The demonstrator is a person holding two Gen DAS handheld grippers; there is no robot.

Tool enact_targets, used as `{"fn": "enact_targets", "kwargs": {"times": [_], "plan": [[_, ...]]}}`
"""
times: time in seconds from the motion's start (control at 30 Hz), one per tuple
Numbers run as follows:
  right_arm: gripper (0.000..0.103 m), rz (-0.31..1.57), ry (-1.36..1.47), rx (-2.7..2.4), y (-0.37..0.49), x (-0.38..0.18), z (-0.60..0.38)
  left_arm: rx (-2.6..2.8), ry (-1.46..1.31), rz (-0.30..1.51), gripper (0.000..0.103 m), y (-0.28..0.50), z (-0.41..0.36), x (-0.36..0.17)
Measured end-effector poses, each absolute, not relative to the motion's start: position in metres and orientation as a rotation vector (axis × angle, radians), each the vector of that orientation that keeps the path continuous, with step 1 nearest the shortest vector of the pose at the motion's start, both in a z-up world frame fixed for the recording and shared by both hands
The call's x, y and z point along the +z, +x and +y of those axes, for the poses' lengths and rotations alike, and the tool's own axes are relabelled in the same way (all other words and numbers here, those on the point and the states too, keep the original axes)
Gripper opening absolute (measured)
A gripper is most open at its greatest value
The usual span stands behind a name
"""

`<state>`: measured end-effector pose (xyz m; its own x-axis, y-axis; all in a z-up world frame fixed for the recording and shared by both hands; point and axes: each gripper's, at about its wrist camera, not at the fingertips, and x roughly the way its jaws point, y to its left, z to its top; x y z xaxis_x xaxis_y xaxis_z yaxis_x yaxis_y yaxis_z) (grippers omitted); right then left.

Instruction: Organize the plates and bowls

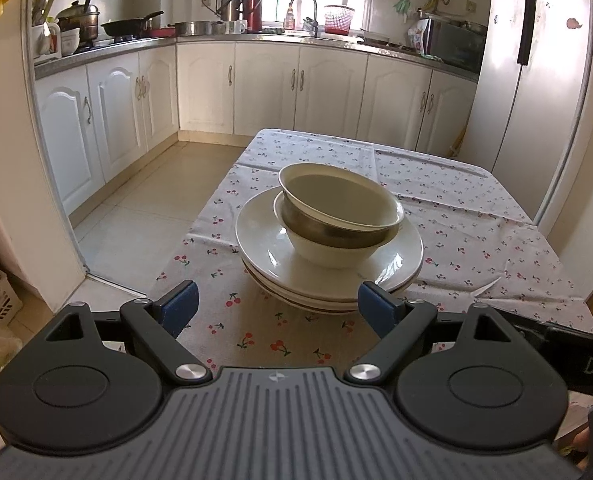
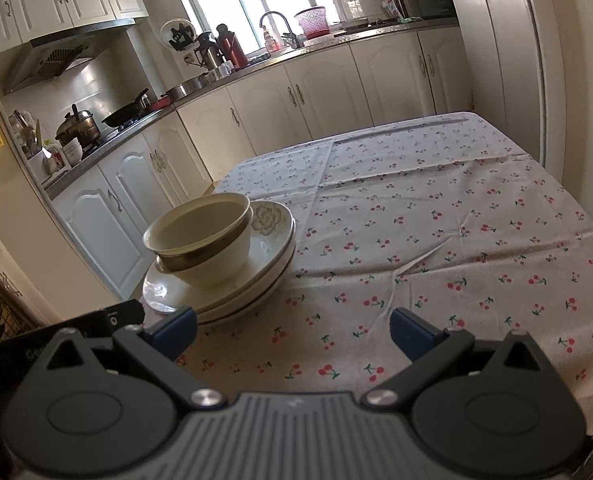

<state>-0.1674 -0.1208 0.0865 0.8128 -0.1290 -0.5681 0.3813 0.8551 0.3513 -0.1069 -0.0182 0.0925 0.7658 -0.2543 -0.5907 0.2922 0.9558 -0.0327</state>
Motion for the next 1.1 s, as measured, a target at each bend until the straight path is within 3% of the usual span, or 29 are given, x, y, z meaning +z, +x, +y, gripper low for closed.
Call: {"fn": "enact_targets", "kwargs": {"times": [1.1], "plan": [[0.102, 0.564, 0.521, -0.342, -0.167, 0.067, -0.16, -0.389, 0.065, 0.638, 0.103, -0.102, -0.035, 0.085]]}}
